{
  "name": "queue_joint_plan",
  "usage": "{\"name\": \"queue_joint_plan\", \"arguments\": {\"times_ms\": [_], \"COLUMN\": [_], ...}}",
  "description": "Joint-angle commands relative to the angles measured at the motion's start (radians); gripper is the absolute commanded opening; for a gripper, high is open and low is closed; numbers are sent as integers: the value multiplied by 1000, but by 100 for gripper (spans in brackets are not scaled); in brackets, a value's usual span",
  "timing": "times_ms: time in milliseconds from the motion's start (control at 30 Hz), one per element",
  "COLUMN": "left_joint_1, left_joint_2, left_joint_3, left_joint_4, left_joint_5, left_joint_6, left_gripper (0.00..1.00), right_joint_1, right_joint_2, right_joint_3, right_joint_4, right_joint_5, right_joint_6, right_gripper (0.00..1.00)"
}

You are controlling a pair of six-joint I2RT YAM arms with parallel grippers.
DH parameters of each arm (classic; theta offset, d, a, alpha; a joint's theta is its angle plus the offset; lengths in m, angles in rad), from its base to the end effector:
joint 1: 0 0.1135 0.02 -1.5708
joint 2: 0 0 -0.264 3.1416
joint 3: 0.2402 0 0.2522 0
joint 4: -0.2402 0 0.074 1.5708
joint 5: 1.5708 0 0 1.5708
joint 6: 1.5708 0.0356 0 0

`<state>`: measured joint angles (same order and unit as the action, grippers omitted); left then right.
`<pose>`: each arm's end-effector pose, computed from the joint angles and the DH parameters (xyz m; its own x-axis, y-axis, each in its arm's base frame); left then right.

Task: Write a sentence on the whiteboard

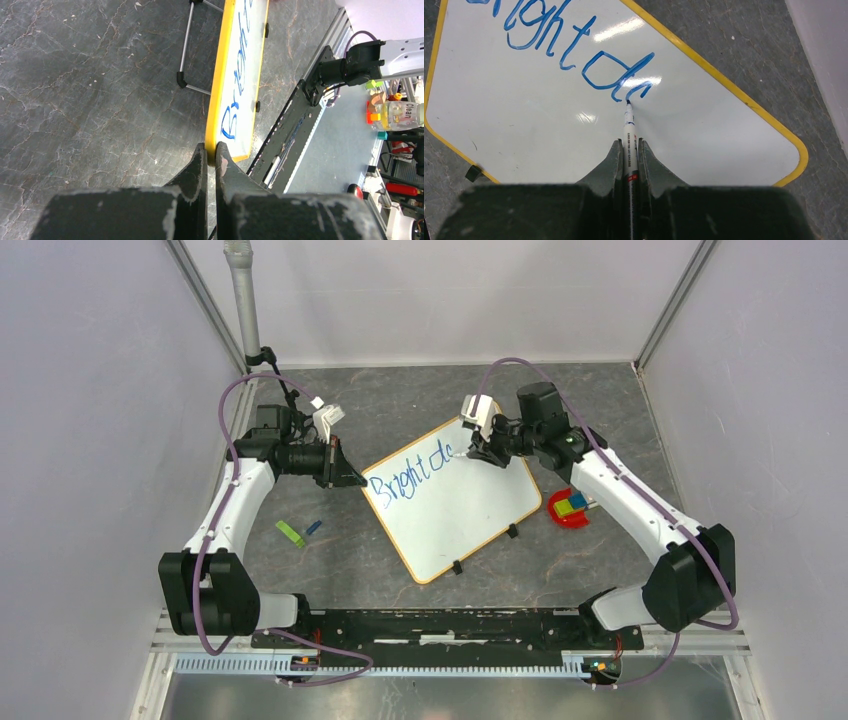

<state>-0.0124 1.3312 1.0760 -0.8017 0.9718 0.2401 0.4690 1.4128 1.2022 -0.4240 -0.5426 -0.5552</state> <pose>0.2554 -0.0326 0.2843 -0.7476 0.1434 -0.6485 0.6082 0.5401 -0.5817 0.2724 0.1586 0.3197 -0.0499 -0.5313 -0.8457 -0.9229 0.3482 -0.1643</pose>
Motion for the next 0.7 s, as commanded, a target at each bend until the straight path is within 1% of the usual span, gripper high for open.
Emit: {"name": "queue_joint_plan", "arguments": {"times_ms": [0, 367, 667], "left_joint_1": [-15, -16, -17], "left_joint_2": [6, 11, 11], "left_joint_3": [9, 9, 9], "left_joint_4": [-25, -25, -25], "left_joint_5": [-31, -34, -31], "left_joint_6": [102, 103, 104], "left_gripper": [2, 3, 2], "right_joint_1": [-15, -17, -18], "right_joint_2": [8, 37, 7], "right_joint_3": [49, 87, 36], "right_joint_4": [9, 32, 16], "right_joint_5": [57, 34, 32], "right_joint_6": [-4, 31, 21], "right_gripper": [0, 0, 0]}}
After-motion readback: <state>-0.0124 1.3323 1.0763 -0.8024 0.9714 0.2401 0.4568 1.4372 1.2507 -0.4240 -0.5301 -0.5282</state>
